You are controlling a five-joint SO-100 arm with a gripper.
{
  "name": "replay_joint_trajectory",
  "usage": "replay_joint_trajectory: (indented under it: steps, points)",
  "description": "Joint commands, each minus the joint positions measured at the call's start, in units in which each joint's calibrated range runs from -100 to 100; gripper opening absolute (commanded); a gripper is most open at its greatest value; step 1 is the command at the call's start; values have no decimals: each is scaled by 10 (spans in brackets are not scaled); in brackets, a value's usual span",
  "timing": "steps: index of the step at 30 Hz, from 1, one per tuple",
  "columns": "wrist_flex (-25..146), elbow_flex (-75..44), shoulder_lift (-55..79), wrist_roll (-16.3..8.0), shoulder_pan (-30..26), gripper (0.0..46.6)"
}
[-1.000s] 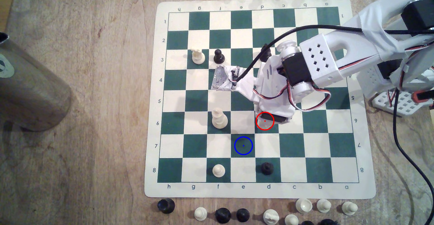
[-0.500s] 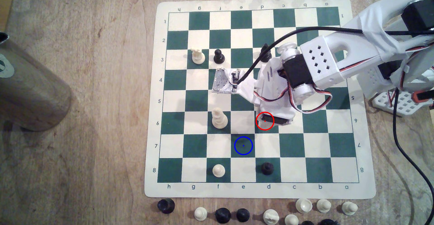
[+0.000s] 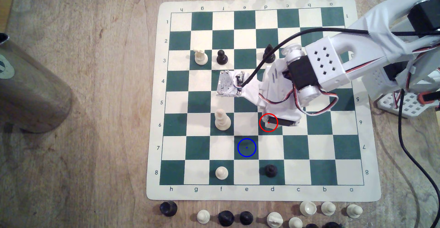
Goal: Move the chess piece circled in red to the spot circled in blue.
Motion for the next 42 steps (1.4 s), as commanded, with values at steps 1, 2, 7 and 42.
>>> replay_joint_trajectory:
  steps: [1,2,7,42]
  points:
    - [31,-40,-94,6,-4,4]
    - [48,-45,-116,6,-6,4]
    - [113,-88,-162,7,-25,3]
    - [108,-366,119,16,-69,3]
